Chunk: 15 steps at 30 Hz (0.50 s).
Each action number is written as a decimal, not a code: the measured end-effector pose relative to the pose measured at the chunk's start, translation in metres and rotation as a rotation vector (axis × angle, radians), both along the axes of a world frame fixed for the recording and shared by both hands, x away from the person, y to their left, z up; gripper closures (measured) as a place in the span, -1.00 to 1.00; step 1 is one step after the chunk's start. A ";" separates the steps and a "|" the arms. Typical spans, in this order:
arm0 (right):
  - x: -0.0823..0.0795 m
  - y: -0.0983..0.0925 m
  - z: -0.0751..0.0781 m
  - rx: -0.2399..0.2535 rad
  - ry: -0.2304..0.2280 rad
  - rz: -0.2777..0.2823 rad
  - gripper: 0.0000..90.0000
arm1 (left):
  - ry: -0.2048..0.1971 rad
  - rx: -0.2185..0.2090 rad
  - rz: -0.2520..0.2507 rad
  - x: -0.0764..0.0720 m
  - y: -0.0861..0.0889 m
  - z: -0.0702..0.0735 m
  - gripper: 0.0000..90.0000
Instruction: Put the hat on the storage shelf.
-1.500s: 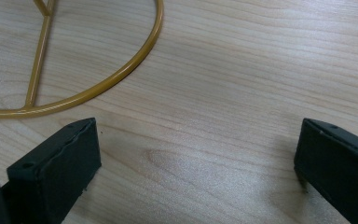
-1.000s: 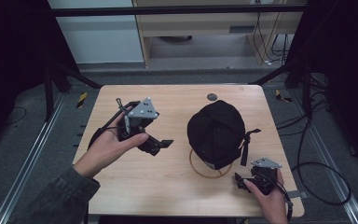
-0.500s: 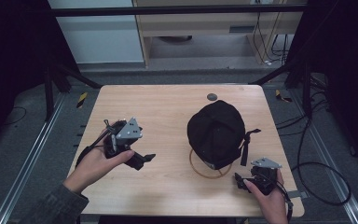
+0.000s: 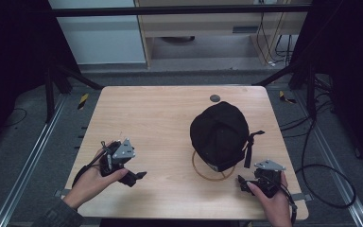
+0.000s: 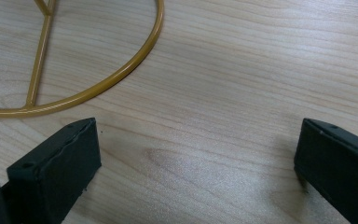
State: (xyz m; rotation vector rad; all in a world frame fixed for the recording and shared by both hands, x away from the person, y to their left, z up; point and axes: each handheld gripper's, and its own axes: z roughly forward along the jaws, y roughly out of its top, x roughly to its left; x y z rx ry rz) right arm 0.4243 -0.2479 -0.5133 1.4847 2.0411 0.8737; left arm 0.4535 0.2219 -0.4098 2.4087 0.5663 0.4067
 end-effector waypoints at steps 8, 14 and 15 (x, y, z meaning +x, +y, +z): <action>0.000 0.000 0.000 -0.004 -0.002 0.002 -0.99 | 0.050 -0.027 0.051 -0.010 0.017 -0.040 -0.90; 0.000 0.000 0.000 -0.004 -0.002 0.002 -0.99 | 0.069 -0.055 0.105 -0.009 0.037 -0.054 -0.90; 0.000 0.000 0.000 -0.004 -0.002 0.001 -0.99 | 0.070 -0.056 0.110 -0.009 0.039 -0.055 -0.90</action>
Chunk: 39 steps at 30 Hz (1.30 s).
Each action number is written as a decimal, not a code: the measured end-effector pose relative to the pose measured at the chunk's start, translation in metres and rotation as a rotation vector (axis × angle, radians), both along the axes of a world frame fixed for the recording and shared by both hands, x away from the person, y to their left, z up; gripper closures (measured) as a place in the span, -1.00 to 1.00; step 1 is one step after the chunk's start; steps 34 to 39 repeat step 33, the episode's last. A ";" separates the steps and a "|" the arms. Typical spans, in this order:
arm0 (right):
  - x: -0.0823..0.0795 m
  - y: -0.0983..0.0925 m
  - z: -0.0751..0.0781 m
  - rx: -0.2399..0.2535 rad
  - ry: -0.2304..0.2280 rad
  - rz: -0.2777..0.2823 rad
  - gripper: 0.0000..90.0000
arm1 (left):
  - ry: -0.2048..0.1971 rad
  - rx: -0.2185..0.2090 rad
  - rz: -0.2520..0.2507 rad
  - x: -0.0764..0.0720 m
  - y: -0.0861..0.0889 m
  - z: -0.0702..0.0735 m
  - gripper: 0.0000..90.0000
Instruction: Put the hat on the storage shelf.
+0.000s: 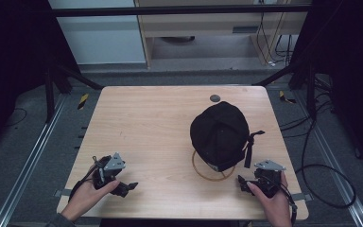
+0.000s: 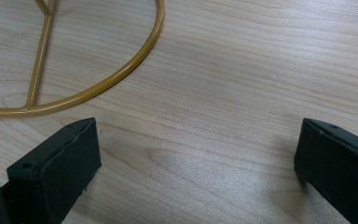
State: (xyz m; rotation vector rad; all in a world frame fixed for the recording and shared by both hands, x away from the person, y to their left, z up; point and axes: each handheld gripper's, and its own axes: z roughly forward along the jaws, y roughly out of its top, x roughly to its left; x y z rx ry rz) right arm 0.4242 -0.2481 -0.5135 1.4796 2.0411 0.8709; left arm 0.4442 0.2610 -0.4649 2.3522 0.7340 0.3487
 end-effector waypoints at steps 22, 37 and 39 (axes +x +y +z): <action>0.000 0.000 0.000 0.000 0.000 0.000 -0.99 | -0.001 -0.064 0.071 0.017 0.025 -0.041 -1.00; 0.000 0.000 0.000 0.000 0.000 0.001 -0.99 | -0.017 -0.087 0.055 0.017 0.027 -0.044 -1.00; 0.000 0.000 0.000 0.000 0.000 0.001 -0.99 | -0.017 -0.087 0.055 0.017 0.027 -0.044 -1.00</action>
